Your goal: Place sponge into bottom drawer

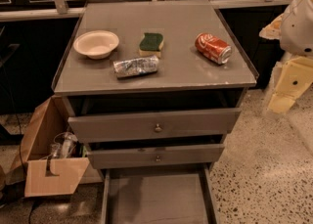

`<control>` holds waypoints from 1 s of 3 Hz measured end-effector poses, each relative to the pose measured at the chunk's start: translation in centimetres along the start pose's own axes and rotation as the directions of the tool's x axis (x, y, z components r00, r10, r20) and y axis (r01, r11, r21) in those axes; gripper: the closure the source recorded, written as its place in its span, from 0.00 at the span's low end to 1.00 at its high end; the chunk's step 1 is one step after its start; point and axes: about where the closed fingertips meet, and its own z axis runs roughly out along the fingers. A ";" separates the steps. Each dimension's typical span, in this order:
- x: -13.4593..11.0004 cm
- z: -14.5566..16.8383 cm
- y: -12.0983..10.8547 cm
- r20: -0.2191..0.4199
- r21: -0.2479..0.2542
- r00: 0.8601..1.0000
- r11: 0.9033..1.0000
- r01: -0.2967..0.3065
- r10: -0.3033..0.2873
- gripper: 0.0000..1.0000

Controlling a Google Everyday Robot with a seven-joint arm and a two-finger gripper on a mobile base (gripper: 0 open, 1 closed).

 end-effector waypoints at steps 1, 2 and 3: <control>0.0 0.0 0.0 0.000 0.000 1.000 1.000 0.000 0.000 0.00; -1.4 0.3 -0.9 0.021 -0.016 0.999 0.999 0.033 -0.033 0.00; -3.8 1.1 -1.7 0.039 -0.050 0.997 0.996 0.073 -0.071 0.00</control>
Offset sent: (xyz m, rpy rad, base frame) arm 0.0276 0.0238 0.0019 0.0298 0.0364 0.0944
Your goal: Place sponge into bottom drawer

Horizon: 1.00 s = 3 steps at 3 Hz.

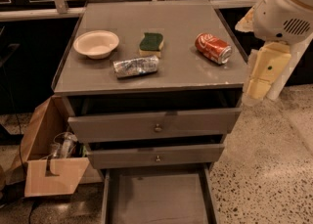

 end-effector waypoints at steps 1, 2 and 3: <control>-0.3 0.0 -0.1 0.009 0.009 1.000 1.000 0.000 0.000 0.00; -2.7 1.0 -1.7 0.036 0.015 0.999 1.000 0.022 -0.023 0.00; -8.3 4.9 -6.2 0.092 -0.049 0.993 0.996 0.074 -0.070 0.00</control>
Offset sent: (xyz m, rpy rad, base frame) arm 0.0485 0.0520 -0.0035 0.0484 -0.0240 0.0608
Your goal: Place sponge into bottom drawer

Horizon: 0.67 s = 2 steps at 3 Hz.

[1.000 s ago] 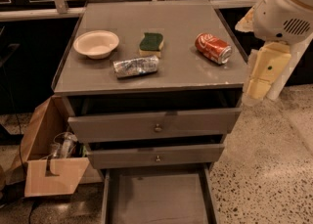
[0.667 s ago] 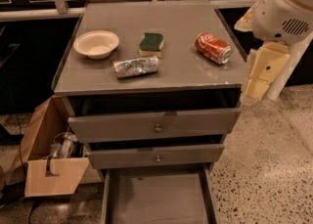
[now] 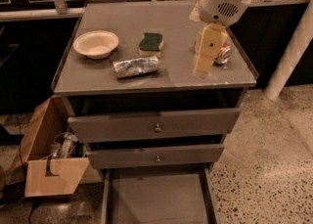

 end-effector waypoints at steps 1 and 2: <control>-0.2 0.1 -0.2 0.005 0.006 1.000 1.000 0.002 -0.002 0.00; -1.2 0.7 -1.3 0.050 0.015 0.999 1.000 -0.016 0.015 0.00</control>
Offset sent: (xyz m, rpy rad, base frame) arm 0.0279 0.0213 -0.0009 0.1062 -0.0130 -0.0244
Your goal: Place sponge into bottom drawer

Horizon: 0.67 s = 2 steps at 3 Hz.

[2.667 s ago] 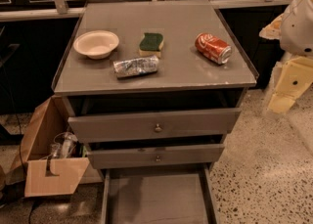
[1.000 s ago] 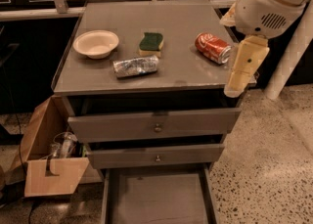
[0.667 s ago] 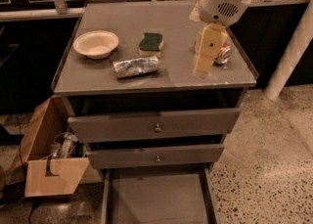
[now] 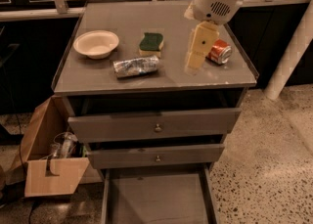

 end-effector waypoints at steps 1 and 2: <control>-1.5 1.1 -2.2 0.018 -0.007 1.000 1.000 0.011 -0.011 0.00; -5.1 2.5 -7.1 0.057 -0.022 0.997 0.999 0.044 -0.043 0.00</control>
Offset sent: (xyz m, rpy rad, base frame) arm 0.0901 0.0512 0.0230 0.0446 0.0074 0.0882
